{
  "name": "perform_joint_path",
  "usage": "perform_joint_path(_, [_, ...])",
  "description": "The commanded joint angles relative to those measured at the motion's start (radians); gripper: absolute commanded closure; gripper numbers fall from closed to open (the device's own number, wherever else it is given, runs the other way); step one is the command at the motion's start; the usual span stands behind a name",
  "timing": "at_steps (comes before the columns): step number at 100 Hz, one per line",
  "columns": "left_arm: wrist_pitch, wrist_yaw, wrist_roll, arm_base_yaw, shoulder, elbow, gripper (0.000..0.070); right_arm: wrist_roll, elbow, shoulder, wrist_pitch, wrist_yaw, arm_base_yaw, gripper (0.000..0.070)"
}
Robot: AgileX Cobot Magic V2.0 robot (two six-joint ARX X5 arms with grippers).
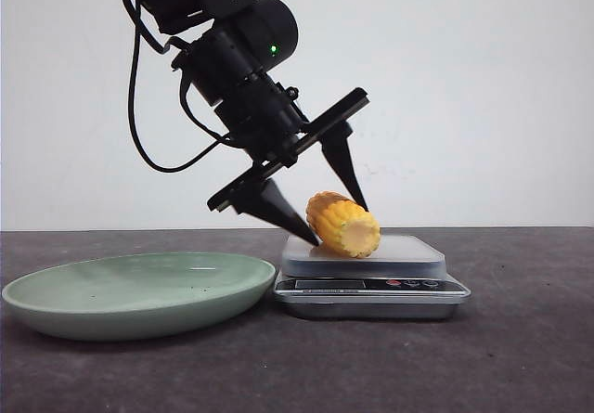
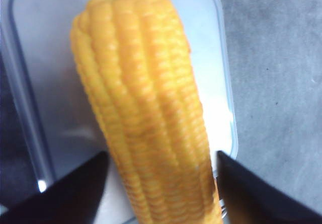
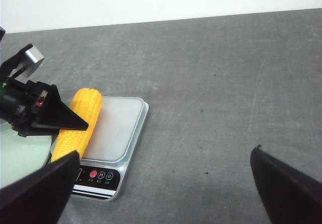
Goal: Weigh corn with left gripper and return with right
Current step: 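Open the left gripper, release the corn, and raise the arm away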
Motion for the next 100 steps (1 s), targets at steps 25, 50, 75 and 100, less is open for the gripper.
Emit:
perform_joint_path(25, [0.001,-0.005,0.003,-0.005,0.024,0.027,0.0042,-0.001,0.002,0.004,0.010,0.003,0.004,0.0005])
perform_joint_path(50, [-0.028,-0.005,0.004,0.006,0.024,0.068,0.0000,-0.001,0.002,0.004,0.010,0.003,0.004,0.0005])
perform_joint_path(75, [-0.176,-0.003,0.070,0.030,0.011,0.233,0.0000,-0.005,0.001,0.004,0.003,0.003,0.004,0.0005])
perform_joint_path(100, [-0.353,-0.098,0.232,0.037,-0.087,0.427,0.0000,-0.005,0.001,0.004,-0.021,0.003,0.004,0.0005])
